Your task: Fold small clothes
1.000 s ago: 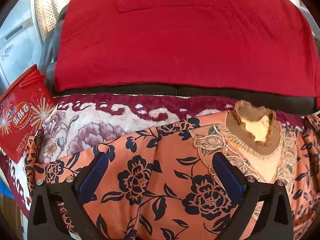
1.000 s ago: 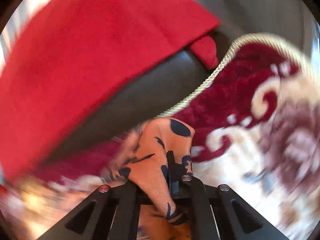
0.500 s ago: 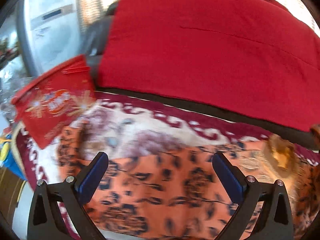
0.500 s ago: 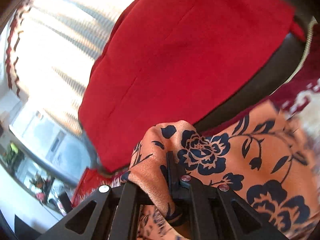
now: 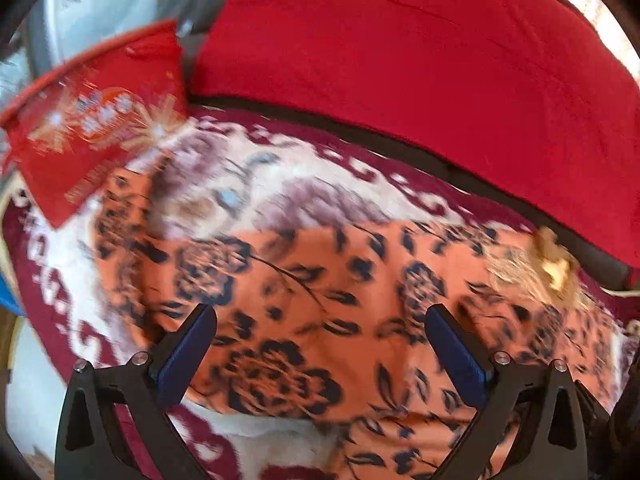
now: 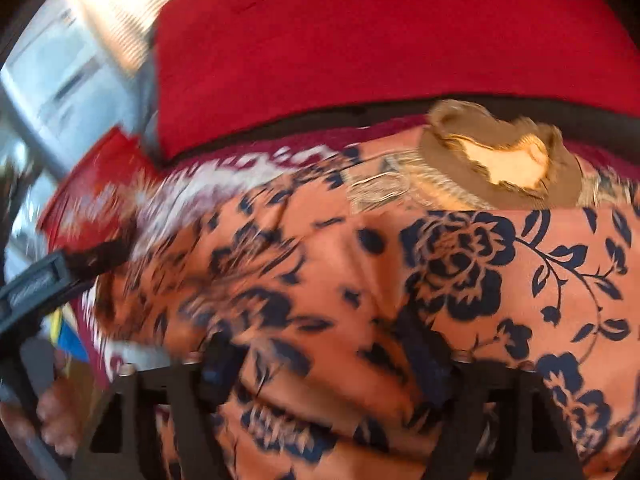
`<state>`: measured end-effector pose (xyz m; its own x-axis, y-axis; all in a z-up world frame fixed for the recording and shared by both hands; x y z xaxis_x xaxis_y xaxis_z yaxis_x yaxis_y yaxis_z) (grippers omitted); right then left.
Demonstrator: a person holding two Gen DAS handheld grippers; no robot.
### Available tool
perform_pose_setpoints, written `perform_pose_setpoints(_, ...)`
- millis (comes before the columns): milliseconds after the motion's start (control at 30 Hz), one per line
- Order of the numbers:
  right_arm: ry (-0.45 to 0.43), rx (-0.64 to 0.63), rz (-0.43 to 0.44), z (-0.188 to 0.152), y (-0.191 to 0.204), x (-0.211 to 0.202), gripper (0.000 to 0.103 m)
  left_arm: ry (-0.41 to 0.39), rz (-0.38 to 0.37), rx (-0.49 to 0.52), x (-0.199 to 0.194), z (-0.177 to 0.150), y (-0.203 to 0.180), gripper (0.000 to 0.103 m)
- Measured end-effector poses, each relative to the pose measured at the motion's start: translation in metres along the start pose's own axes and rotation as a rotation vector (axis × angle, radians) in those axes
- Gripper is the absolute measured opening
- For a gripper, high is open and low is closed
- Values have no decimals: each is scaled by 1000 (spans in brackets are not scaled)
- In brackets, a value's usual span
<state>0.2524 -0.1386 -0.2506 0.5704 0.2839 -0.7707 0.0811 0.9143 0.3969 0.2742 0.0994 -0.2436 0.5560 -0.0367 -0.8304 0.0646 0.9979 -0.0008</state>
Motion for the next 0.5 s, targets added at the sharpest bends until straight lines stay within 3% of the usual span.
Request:
perform_pose_setpoints(100, 43, -79, 19, -18, -4, -23, 81, 3, -25, 9, 2, -1, -11, 103)
perform_pose_setpoints(200, 40, -52, 155, -35, -36, -59, 81, -15, -12, 54, 3, 0, -26, 103)
perform_pose_setpoints(300, -79, 64, 242, -33, -68, -86, 80, -8, -11, 107, 8, -2, -44, 103)
perform_pose_setpoints(400, -208, 195, 190, -21, -114, -100, 79, 15, -9, 171, 17, -8, -69, 103)
perform_pose_setpoints(500, -215, 295, 38, -13, -158, -92, 68, 39, 79, 254, 34, -16, -88, 103)
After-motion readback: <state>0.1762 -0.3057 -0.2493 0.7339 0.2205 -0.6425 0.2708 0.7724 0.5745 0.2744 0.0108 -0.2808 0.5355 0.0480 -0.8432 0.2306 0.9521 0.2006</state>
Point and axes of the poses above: each gripper's, at about its wrist camera, not at the fingertips, and x roughly the way its jaws point, y to its left, z to its top, the point moved 6 cm from there along x, roughly the way its jaws point, and after that the axes turned 13 degrees about x, right-handed, at the moved point
